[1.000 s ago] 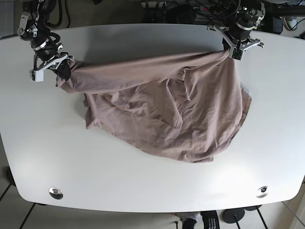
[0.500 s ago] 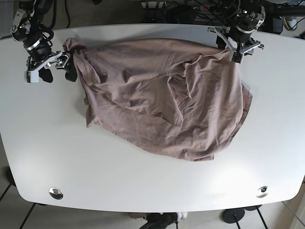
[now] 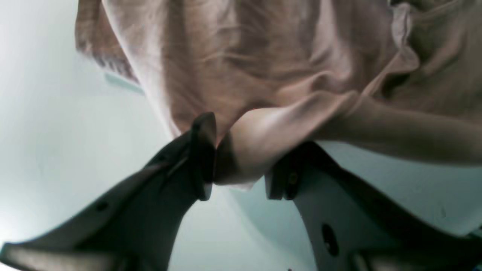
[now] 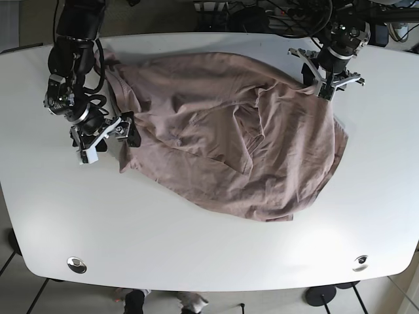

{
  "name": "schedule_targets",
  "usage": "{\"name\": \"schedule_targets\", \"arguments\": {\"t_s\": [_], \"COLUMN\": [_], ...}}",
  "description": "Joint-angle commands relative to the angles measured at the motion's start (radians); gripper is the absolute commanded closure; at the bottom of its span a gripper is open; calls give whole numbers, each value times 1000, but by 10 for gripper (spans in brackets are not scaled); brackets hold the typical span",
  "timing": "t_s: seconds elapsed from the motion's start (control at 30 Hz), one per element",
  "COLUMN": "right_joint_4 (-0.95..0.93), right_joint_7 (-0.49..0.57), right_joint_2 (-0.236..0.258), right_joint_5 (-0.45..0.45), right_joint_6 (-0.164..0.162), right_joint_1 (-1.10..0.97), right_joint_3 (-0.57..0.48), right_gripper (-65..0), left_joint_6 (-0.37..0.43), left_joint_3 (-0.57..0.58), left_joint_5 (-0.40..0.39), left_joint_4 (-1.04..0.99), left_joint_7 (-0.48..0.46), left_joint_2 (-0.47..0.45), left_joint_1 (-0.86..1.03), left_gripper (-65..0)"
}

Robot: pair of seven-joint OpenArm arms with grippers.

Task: Fold the T-shirt properly
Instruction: 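Lay the shirt down, holding its edge with both grippers apart, then move the left gripper along the shirt and grasp another edge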

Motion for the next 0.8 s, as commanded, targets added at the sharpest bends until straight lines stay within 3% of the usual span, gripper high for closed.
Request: {"name": "schedule_targets", "arguments": {"t_s": [0.03,0.13,0.2,0.3,0.37,0.4,0.47,0.63,0.77,0.8], "right_joint_4": [-7,-10,-13,-13,-13,-13,-10,-10,-10,-10], "right_joint_7": [23,23,26,34,60,68,69,72,72,72], "right_joint_2": [2,-33,-64,-111,-124,-124,-124,-124,-124,-124], "right_joint_5": [-1,-39,-87,-154,-157,-164,-156,-157,-164,-164], "right_joint_6": [7,7,7,7,7,6,6,6,7,7], "right_joint_1": [18,11,0,-3,-3,-3,-3,-3,-3,-3], "right_joint_3": [1,1,3,5,5,3,3,1,1,1], "right_gripper": [-648,-644,-568,-314,-143,-24,-52,-24,-24,-24], "left_joint_6": [-4,-4,-4,-4,-4,-4,-4,-4,-4,-4], "left_joint_3": [-2,-2,-2,1,3,6,7,9,9,7], "left_joint_5": [-11,-22,-85,-189,-214,-220,-220,-220,-218,-218], "left_joint_4": [23,23,23,20,19,20,19,15,-37,-74], "left_joint_7": [-18,-18,-18,-17,-15,19,114,292,531,542], "left_joint_2": [-2,-2,-5,-24,-27,-28,-30,-76,-127,-140], "left_joint_1": [7,8,8,8,-2,-25,-101,-300,-573,-644], "left_gripper": [-187,-189,-190,-267,-318,-340,-349,-350,-350,-351]}}
